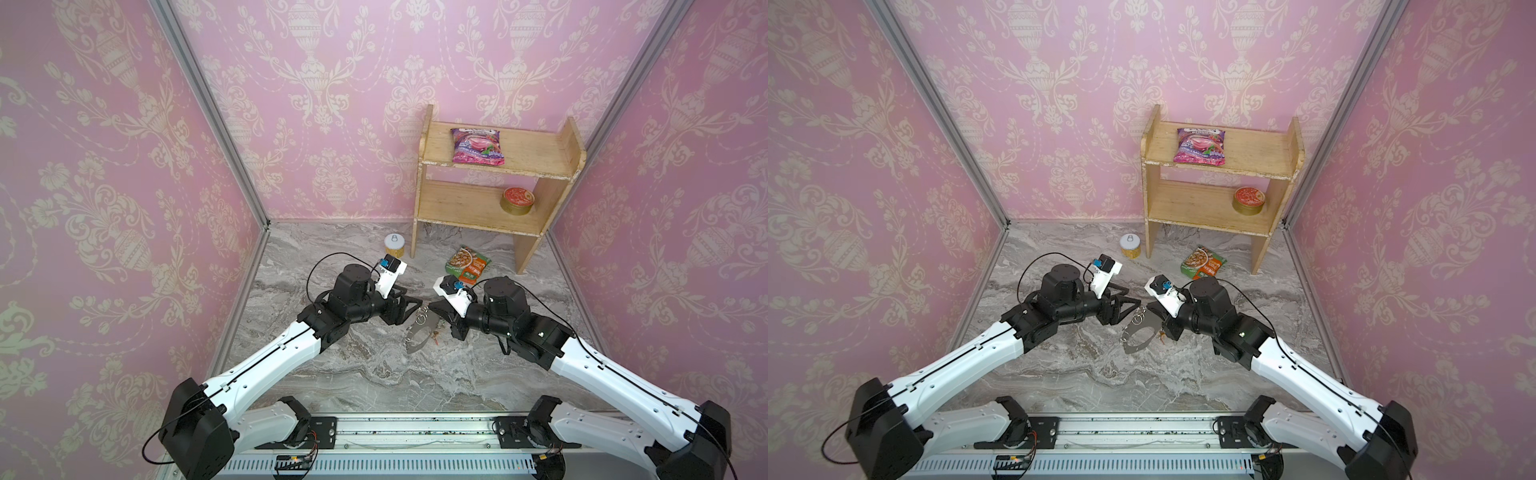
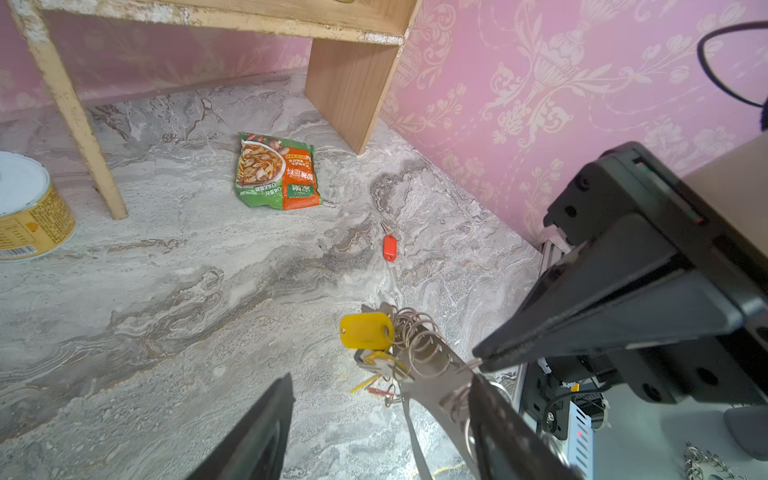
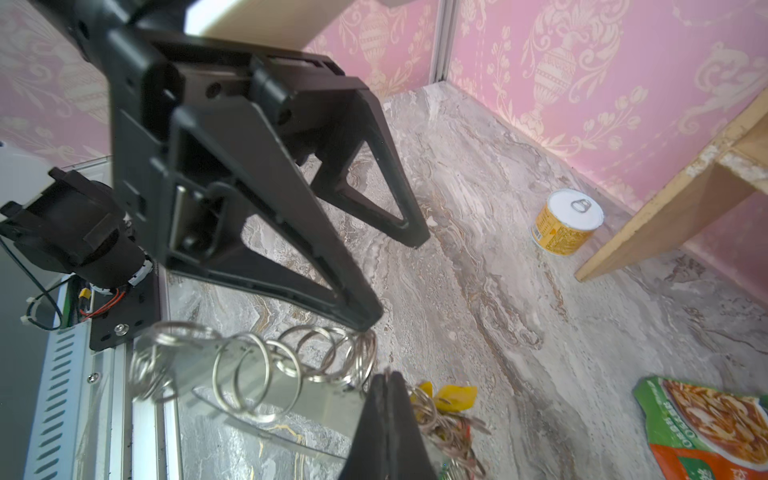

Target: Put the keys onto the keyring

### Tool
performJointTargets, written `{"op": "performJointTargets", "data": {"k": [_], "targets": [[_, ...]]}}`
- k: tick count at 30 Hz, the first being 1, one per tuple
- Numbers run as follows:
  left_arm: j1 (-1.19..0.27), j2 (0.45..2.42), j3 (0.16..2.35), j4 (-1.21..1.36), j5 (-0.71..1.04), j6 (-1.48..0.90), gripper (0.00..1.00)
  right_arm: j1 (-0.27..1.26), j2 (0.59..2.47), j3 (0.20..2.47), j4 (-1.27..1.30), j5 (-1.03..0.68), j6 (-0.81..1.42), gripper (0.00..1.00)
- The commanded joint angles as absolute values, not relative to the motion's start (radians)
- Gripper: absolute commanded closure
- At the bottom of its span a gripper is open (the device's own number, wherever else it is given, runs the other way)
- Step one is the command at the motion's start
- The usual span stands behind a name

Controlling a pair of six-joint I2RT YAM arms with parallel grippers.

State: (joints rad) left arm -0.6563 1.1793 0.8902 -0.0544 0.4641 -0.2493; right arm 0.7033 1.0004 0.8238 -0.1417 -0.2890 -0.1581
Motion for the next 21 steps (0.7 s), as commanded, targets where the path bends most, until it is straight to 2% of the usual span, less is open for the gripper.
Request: {"op": "performJointTargets", "data": {"k": [1, 5, 10, 14, 21], "targets": [[-0.666, 1.181, 0.936, -0.027, 0.519, -0.244, 0.31, 0.685, 0.966, 0.808, -0.017, -0.385, -0.156, 1.00], [-0.667, 1.172, 0.955, -0.037, 0.545, -0.235, 0.30, 0.677, 0.957, 0.807, -0.021, -0.363, -0.139, 1.00], [-0.666, 1.131, 1.028, -0.175, 0.458, -0.150, 0.29, 0.670, 0.986, 0.865, -0.112, -0.367, -0.133, 1.00], [-0.666, 1.143, 1.042, -0.211, 0.534, -0.163, 0.29, 0.670, 0.993, 0.882, -0.143, -0.388, -0.156, 1.00], [-0.678, 1.197, 1.066, -0.270, 0.589, -0.213, 0.30, 0.670, 1.031, 0.934, -0.209, -0.260, -0.156, 1.00]]}}
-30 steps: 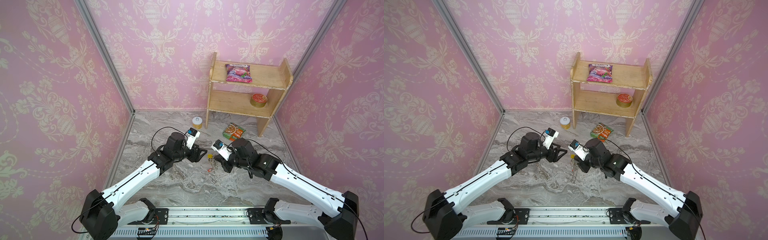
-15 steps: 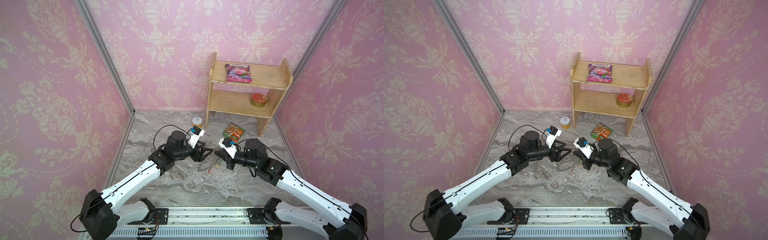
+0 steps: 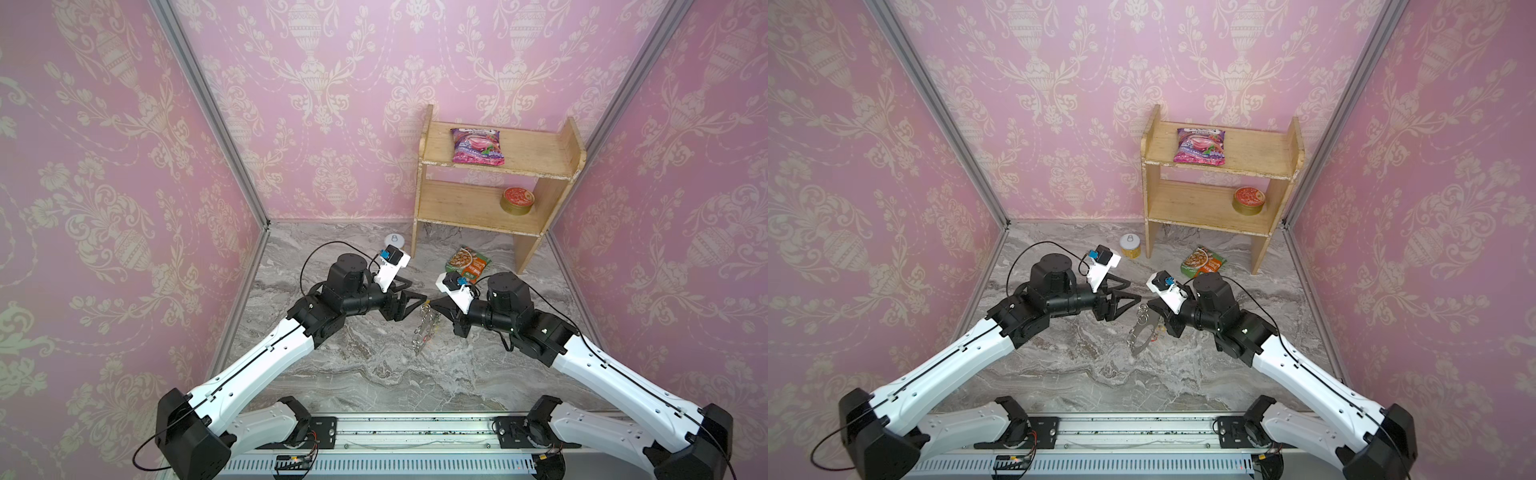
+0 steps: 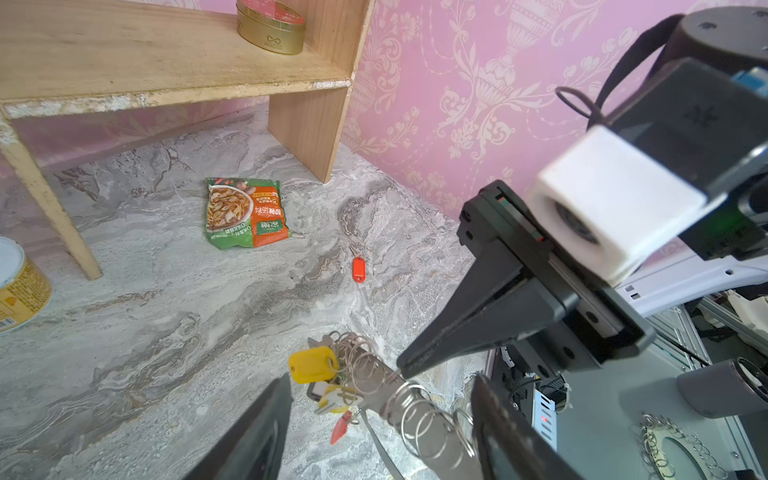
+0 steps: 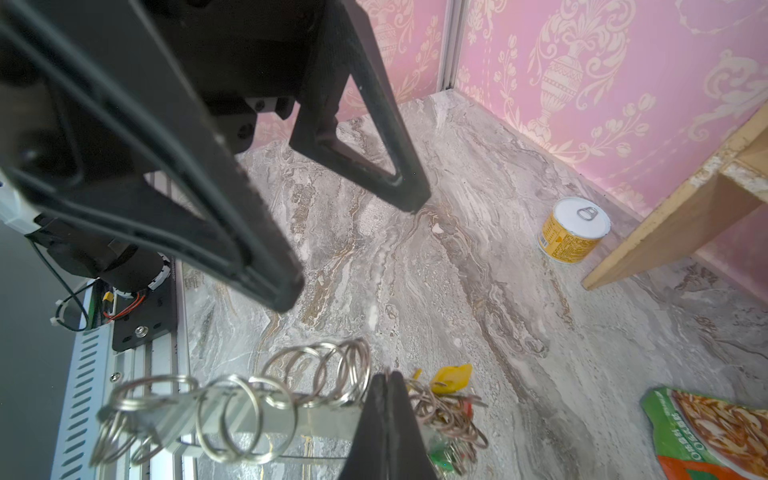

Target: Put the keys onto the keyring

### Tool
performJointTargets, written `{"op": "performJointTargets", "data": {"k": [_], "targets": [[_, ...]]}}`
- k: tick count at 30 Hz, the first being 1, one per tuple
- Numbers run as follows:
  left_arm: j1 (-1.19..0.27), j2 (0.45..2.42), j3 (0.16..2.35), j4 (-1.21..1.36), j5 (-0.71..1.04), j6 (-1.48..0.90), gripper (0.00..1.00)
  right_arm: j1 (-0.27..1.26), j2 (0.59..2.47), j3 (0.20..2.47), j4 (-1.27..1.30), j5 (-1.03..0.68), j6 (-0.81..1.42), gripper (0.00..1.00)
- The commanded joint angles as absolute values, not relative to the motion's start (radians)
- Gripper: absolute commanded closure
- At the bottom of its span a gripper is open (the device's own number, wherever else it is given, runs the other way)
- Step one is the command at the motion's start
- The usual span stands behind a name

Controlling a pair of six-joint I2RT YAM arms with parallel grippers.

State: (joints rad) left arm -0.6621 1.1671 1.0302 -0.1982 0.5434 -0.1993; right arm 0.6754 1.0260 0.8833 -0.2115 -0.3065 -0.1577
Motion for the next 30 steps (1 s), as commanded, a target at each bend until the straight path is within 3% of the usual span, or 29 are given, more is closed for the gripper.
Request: {"op": "performJointTargets", "data": {"k": [1, 13, 30], "targets": [[-0.684, 1.207, 1.071, -0.281, 0.592, -0.213, 0.31, 0.670, 1.033, 0.936, -0.209, -0.251, -0.150, 1.00], [-0.715, 1.255, 1.106, -0.335, 0.572, -0.233, 0.31, 0.672, 1.074, 0.971, -0.239, -0.197, -0.136, 1.00], [-0.719, 1.296, 1.248, -0.500, 0.401, -0.205, 0.28, 0.675, 1.119, 1.015, -0.281, -0.172, -0.072, 1.00]]}}
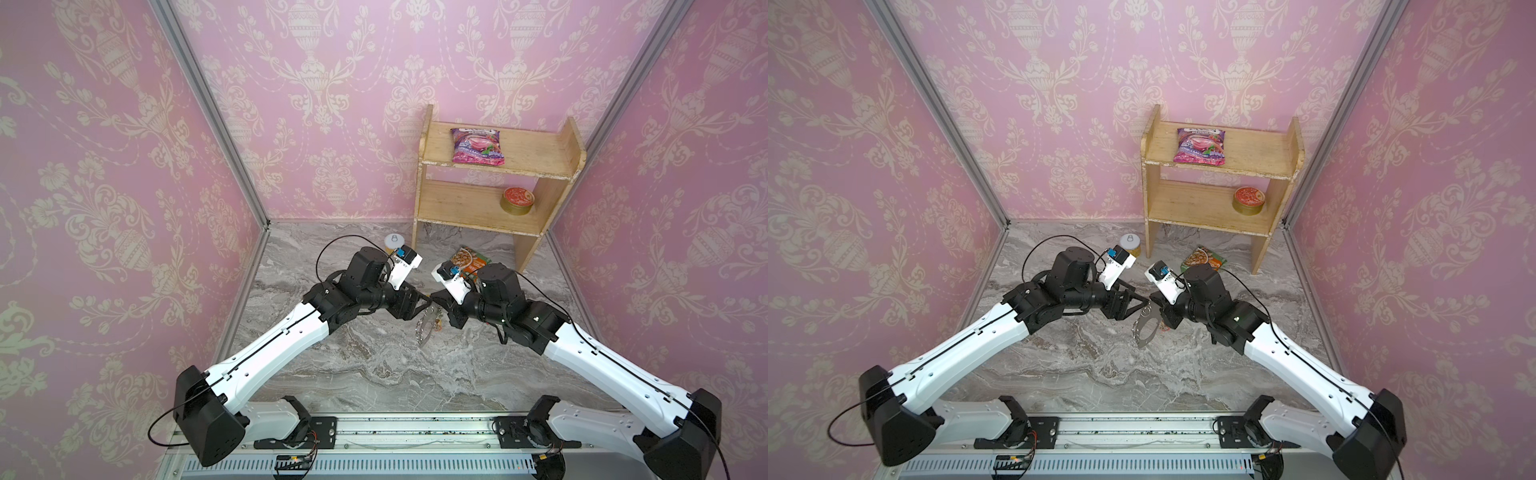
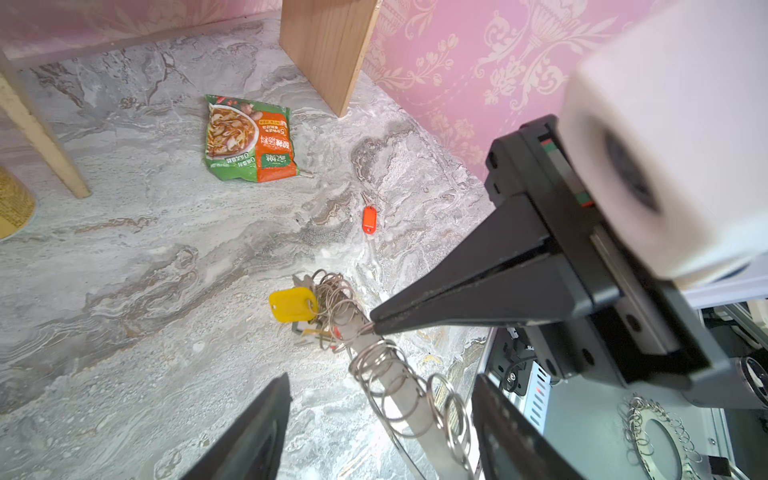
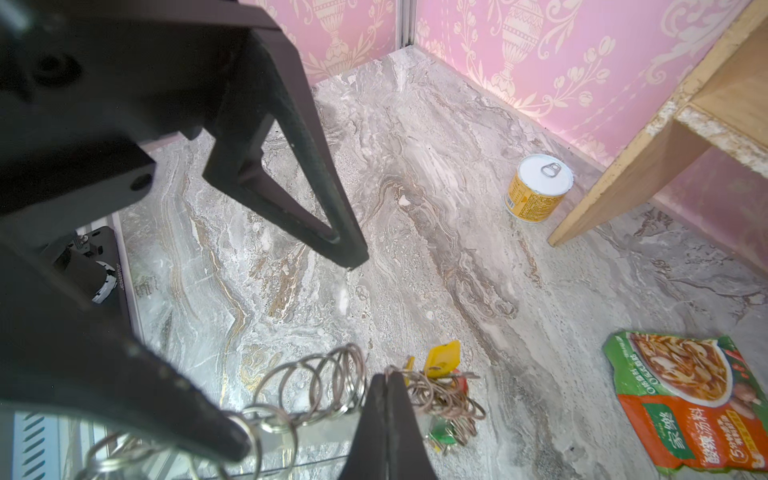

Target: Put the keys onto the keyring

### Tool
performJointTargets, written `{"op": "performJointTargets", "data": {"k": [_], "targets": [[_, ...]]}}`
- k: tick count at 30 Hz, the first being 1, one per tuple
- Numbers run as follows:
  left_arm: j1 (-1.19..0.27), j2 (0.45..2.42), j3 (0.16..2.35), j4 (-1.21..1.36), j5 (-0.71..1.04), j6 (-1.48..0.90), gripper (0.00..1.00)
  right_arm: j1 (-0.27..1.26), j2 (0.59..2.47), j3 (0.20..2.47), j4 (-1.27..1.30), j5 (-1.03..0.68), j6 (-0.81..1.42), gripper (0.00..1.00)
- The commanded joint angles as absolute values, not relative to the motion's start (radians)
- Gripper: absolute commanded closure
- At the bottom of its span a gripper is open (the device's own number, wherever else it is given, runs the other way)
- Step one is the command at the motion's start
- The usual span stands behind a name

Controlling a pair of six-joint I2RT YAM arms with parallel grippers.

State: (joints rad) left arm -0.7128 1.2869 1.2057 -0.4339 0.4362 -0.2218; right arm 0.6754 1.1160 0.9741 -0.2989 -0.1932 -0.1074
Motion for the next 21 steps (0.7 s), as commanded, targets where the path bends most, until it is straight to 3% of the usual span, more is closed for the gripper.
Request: {"op": "performJointTargets", "data": {"k": [1, 13, 21], "targets": [[-0.718, 1.299, 1.253, -0.505, 0.407, -0.206, 0.28, 0.675, 1.121, 1.019, -0.281, -0.169, -0.067, 1.00], [-0.737, 1.348, 1.185, -0.534, 0.391, -0.198, 0.31, 0.675, 1.117, 1.063, -0.299, -0.163, -0.015, 1.00], [-0.736, 1.323, 1.162, -0.479, 0.357, -0.196, 0.60, 0.674, 1.109, 1.057, -0.296, -0.199, 0.023, 1.00]]}}
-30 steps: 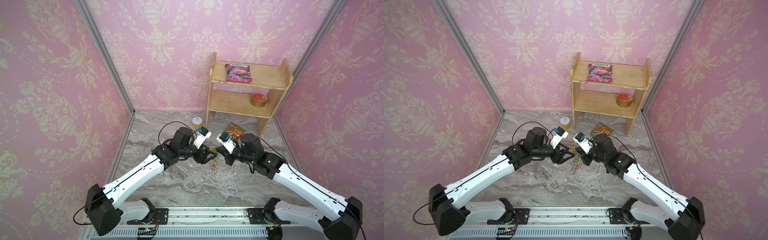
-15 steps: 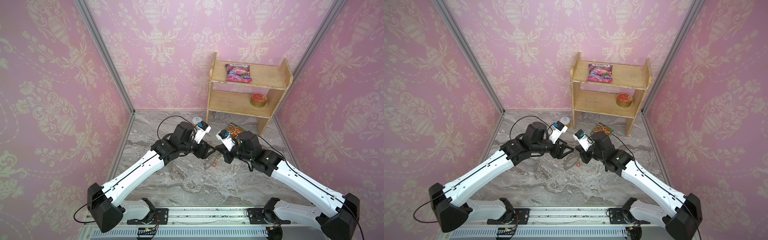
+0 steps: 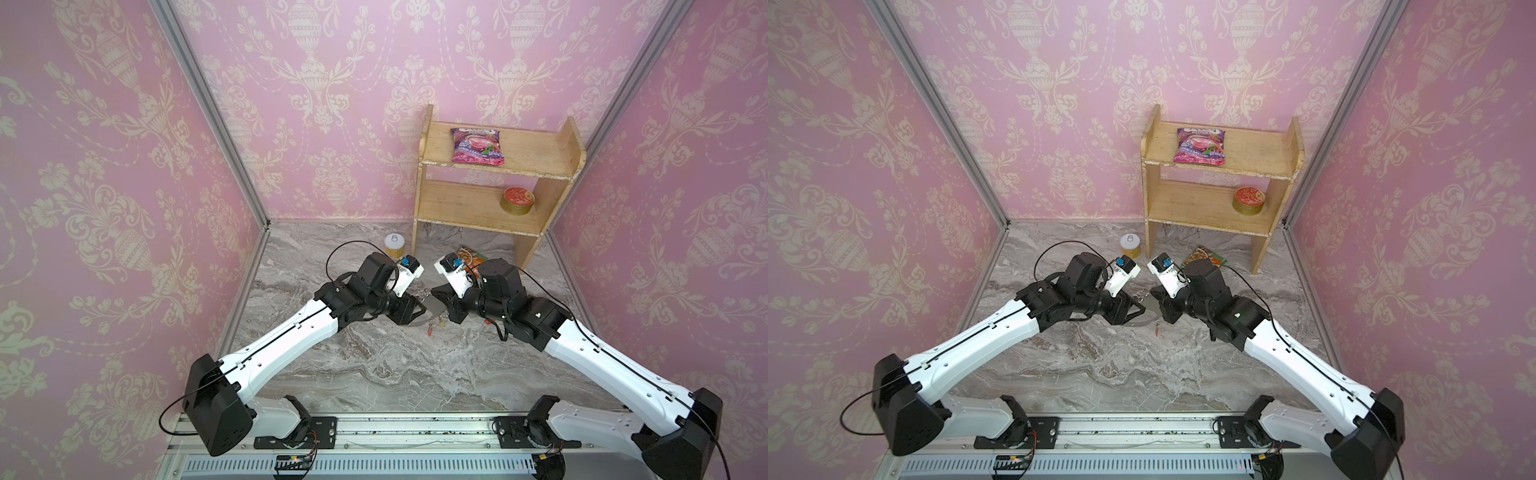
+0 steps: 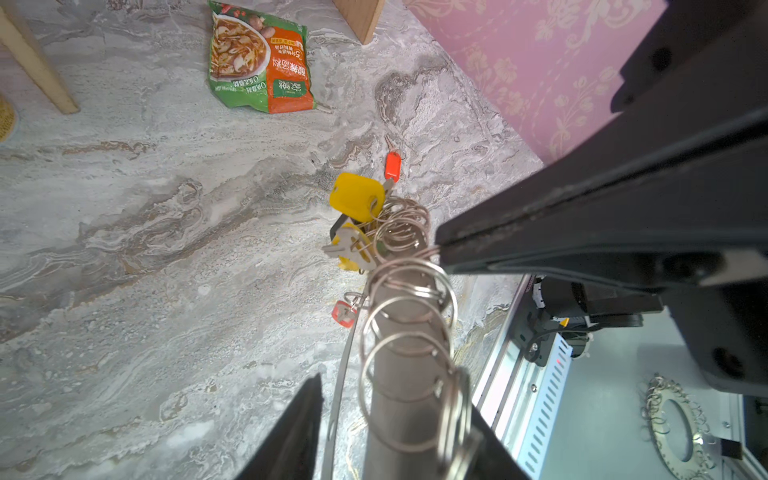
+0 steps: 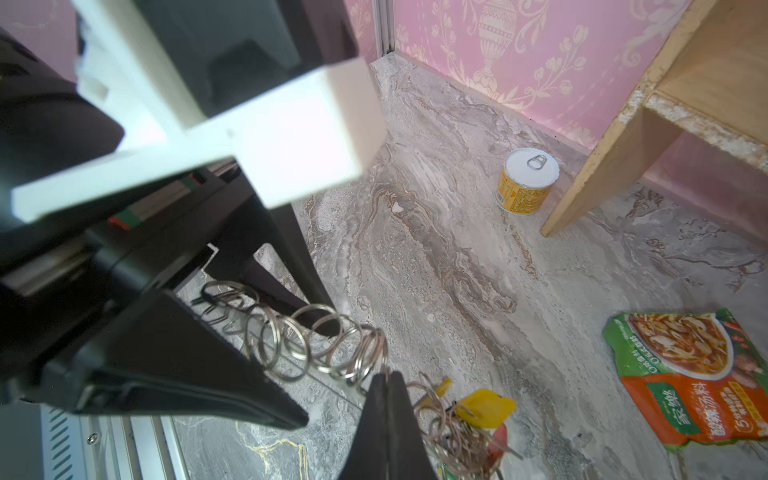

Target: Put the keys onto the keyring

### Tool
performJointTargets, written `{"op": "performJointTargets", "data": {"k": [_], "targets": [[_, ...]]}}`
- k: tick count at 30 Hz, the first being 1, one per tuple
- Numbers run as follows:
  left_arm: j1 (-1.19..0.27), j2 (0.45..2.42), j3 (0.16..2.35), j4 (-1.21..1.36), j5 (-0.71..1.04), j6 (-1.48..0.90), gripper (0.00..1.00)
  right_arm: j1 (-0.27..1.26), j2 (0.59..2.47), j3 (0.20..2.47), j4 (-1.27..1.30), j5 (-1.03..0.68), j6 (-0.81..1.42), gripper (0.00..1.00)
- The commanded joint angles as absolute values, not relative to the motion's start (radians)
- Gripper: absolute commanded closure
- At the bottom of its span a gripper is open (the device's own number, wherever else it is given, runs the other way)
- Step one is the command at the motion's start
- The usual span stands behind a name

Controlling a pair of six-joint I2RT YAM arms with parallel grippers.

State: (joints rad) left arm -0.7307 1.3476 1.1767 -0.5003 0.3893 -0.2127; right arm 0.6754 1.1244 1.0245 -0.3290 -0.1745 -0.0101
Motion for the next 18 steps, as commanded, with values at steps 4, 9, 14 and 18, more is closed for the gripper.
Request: {"op": "performJointTargets", "data": {"k": [4, 9, 14, 18], "targets": [[-0.737, 1.312, 1.152, -0.469, 0.363, -0.195, 0.72, 0.675, 1.099, 1.046, -0.300, -0.202, 0.032, 1.00], [-0.737, 1.309, 1.159, -0.468, 0.368, -0.192, 0.84, 0.675, 1.097, 1.041, -0.312, -0.199, 0.039, 1.00], [-0.736, 1.299, 1.167, -0.488, 0.359, -0.170, 0.97, 0.673, 1.091, 1.035, -0.332, -0.202, 0.052, 1.00], [-0.736, 1.281, 1.157, -0.485, 0.350, -0.154, 1.00, 0.673, 1.081, 1.025, -0.340, -0.202, 0.073, 1.00]]}}
